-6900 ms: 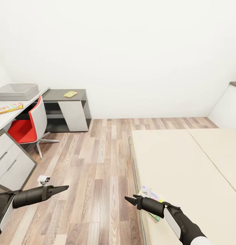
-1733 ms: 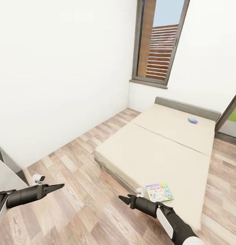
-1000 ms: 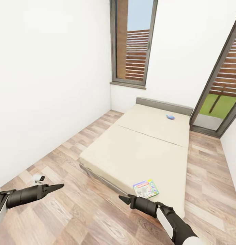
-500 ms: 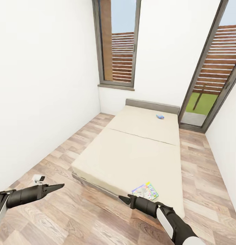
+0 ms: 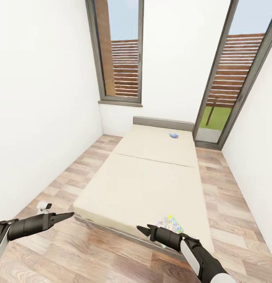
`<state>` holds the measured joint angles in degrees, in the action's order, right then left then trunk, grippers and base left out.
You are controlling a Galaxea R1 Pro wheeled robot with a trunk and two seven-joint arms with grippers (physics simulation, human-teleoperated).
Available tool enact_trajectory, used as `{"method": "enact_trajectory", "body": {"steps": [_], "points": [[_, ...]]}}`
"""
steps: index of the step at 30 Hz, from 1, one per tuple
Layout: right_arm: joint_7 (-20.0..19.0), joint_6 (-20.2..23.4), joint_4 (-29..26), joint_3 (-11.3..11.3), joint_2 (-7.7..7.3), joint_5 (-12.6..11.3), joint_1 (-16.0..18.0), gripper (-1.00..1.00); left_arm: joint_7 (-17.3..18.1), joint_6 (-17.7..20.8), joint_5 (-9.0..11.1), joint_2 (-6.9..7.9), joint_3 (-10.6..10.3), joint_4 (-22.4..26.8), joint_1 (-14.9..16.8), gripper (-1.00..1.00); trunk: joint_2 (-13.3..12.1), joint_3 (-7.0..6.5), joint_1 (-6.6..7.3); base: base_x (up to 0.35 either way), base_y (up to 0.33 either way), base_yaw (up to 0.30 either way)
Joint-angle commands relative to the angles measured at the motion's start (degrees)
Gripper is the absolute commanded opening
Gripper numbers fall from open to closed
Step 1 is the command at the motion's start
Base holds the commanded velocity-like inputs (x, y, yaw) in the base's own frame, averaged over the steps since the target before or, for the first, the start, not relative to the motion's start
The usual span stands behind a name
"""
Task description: Put all the toys in the child's room - the three board games (two on the bed and one on the table), the two jigsaw puzzles on the table, and the tennis ball on the table - inside the toy box on the table in the child's room.
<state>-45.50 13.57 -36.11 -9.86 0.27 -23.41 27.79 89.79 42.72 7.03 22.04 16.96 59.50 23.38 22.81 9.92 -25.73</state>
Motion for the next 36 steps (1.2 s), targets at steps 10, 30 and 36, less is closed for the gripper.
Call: {"method": "enact_trajectory", "body": {"steps": [10, 30, 36], "points": [[-0.03, 0.58, -0.01, -0.07, -0.01, -0.59, 0.05, 1.00, 0.21, 0.61, 0.00, 0.02, 0.00, 0.00, 0.00, 1.00, 0.11, -0.37, -0.05, 0.204, 0.189, -0.251], [-0.02, 0.55, -0.01, -0.10, -0.01, -0.53, 0.03, 1.00, 0.21, 0.57, 0.03, 0.02, 0.00, 0.00, 0.02, 1.00, 0.11, -0.75, -0.05, 0.169, 0.034, -0.111], [0.01, 0.58, -0.01, -0.03, 0.04, -0.52, 0.04, 1.00, 0.21, 0.59, 0.04, 0.02, 0.00, 0.00, 0.01, 1.00, 0.11, -0.75, -0.05, 0.017, -0.009, -0.001]]}}
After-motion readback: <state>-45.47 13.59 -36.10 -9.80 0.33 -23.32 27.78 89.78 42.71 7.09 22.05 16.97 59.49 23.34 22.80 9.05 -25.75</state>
